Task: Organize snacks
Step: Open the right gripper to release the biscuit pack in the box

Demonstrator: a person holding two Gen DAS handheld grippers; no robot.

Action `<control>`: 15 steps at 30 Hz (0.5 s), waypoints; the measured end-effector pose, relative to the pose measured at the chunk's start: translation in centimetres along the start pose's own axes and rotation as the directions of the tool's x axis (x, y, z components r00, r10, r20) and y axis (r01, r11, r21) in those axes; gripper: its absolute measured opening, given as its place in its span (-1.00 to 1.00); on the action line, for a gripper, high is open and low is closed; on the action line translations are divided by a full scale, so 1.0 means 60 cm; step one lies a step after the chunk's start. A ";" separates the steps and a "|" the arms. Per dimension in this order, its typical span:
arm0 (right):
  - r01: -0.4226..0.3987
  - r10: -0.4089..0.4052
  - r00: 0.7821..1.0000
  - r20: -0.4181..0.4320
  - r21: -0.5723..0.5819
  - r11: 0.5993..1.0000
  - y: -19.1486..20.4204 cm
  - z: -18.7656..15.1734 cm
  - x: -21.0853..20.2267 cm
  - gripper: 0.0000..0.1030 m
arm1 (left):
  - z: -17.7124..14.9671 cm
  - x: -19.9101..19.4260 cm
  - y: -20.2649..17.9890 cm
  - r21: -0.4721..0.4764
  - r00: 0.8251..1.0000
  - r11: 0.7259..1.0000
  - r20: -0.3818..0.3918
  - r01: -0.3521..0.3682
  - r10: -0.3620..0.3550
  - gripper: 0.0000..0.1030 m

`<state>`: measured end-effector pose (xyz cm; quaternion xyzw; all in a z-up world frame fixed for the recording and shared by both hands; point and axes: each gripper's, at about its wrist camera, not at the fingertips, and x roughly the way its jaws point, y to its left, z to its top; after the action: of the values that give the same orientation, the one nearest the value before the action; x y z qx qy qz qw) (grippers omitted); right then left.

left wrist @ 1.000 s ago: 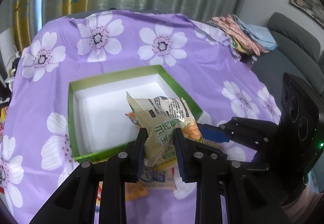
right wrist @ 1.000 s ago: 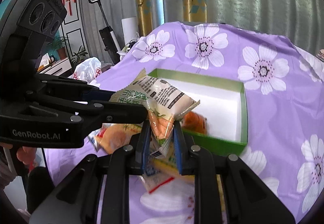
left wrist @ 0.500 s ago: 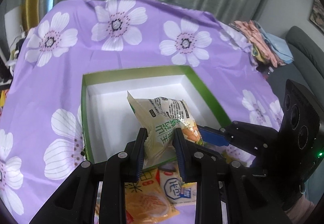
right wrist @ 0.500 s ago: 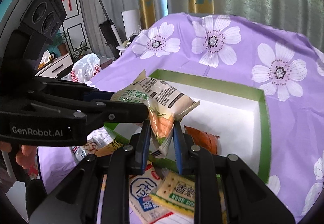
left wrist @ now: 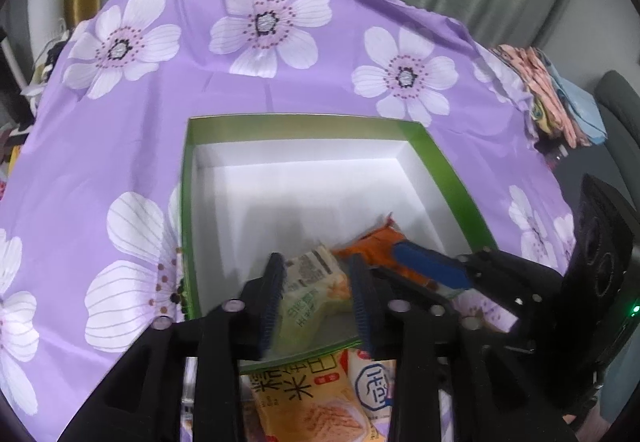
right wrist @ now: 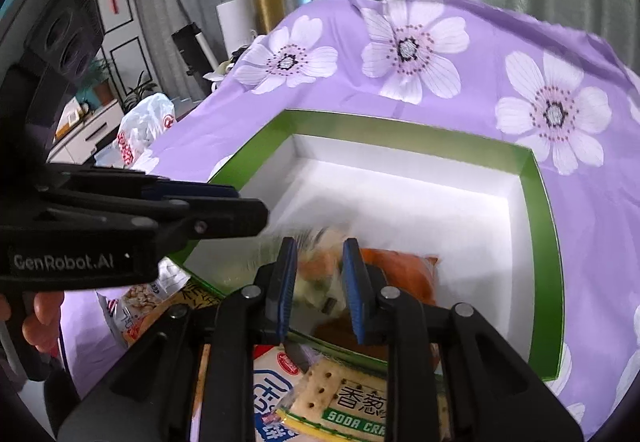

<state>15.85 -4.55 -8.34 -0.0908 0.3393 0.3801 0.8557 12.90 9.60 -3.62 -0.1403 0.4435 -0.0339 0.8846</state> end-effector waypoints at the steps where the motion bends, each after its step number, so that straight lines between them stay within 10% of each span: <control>1: 0.002 -0.002 1.000 0.004 0.006 1.000 -0.003 -0.001 -0.005 -0.44 | 0.000 -0.002 0.002 -0.006 1.000 1.000 0.002 -0.007 0.007 0.21; 3: 0.002 -0.003 1.000 0.017 0.017 1.000 -0.007 -0.003 -0.018 -0.40 | -0.001 -0.010 0.008 -0.022 1.000 1.000 0.011 -0.014 0.014 0.49; 15: 0.026 -0.037 0.993 0.117 0.090 0.996 -0.031 -0.058 -0.140 0.31 | -0.034 -0.084 0.013 -0.073 1.000 0.997 0.029 0.007 -0.005 0.61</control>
<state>11.33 -12.24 -5.71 -0.0354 0.3032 0.3558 0.8833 8.19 10.84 -1.11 -0.1745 0.4312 -0.0182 0.8850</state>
